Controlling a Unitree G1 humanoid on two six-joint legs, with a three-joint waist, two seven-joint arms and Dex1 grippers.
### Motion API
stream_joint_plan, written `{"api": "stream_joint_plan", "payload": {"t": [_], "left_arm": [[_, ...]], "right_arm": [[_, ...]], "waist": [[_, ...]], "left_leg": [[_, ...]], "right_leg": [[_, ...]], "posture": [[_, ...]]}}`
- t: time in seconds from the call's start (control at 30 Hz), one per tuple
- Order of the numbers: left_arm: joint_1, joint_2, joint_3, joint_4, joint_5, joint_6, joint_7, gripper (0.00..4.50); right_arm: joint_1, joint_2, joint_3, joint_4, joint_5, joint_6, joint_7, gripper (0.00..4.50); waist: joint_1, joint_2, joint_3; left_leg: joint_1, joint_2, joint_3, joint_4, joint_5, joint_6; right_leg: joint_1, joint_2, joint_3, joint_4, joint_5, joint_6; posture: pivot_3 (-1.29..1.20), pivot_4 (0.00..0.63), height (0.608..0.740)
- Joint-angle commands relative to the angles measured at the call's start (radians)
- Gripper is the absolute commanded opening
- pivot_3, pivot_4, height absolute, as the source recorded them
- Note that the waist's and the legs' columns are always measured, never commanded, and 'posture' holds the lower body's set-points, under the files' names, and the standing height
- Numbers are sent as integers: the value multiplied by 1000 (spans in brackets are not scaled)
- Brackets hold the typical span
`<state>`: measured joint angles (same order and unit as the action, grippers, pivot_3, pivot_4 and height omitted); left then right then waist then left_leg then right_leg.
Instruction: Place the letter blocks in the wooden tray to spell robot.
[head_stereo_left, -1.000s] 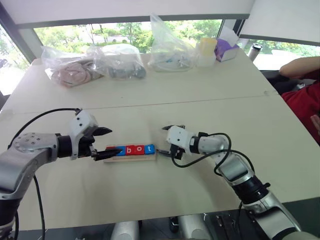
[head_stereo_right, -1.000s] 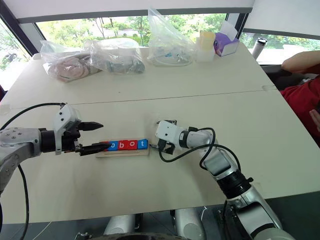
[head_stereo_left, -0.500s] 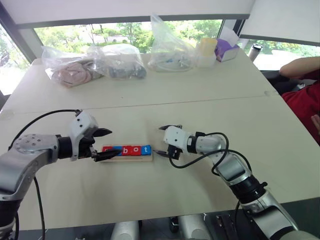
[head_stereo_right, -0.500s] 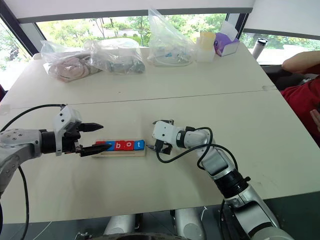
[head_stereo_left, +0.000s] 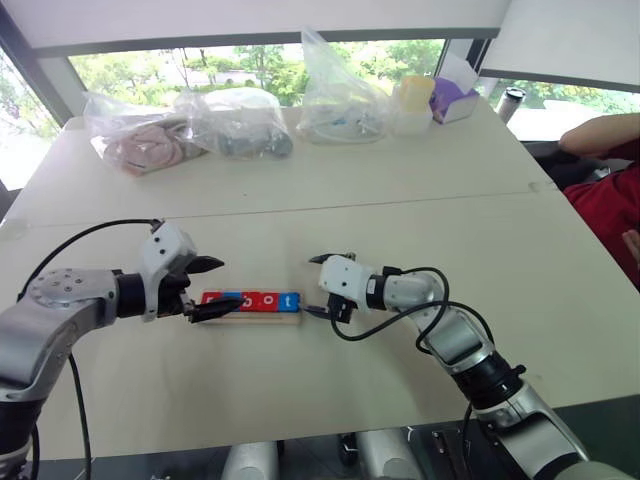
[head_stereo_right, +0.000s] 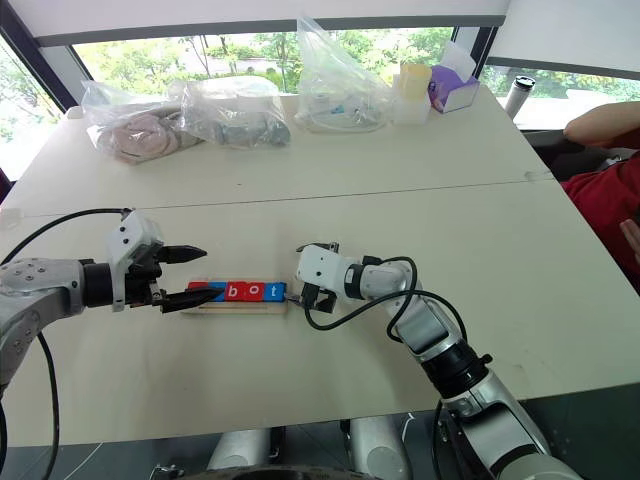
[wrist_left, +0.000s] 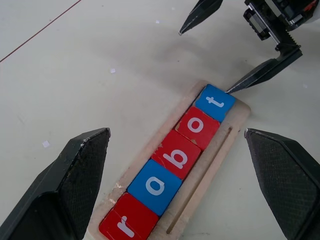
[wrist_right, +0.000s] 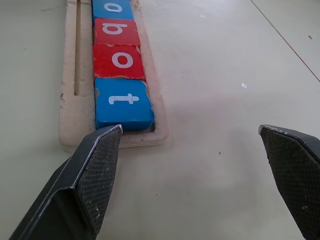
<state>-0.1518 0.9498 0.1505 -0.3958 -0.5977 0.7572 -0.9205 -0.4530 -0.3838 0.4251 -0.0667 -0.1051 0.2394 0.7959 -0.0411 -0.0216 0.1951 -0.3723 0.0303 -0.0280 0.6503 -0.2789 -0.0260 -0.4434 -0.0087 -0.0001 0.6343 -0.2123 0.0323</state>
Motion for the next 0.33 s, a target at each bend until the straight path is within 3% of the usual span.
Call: {"api": "stream_joint_plan", "payload": {"t": [0.03, 0.17, 0.33], "left_arm": [[11, 6, 35, -25, -3, -14, -3, 4500], [85, 5, 142, -31, -40, 1, -2, 4500], [317, -23, 366, -74, -66, 15, -10, 4500]], "right_arm": [[3, -26, -27, -66, -2, -7, 2, 4449], [33, -96, -143, -194, 95, 67, 35, 4449], [145, -120, -375, -466, 457, 413, 68, 4449]], "waist": [[0, 0, 0], [0, 0, 0], [-3, 0, 0]], "left_leg": [[0, 0, 0, 0, 0, 0], [0, 0, 0, 0, 0, 0], [0, 1, 0, -1, 0, 0]], "right_leg": [[0, 0, 0, 0, 0, 0], [0, 0, 0, 0, 0, 0], [0, -1, 0, 0, 0, 1]], "posture": [[0, 150, 740], [0, 150, 740], [0, 150, 740]]}}
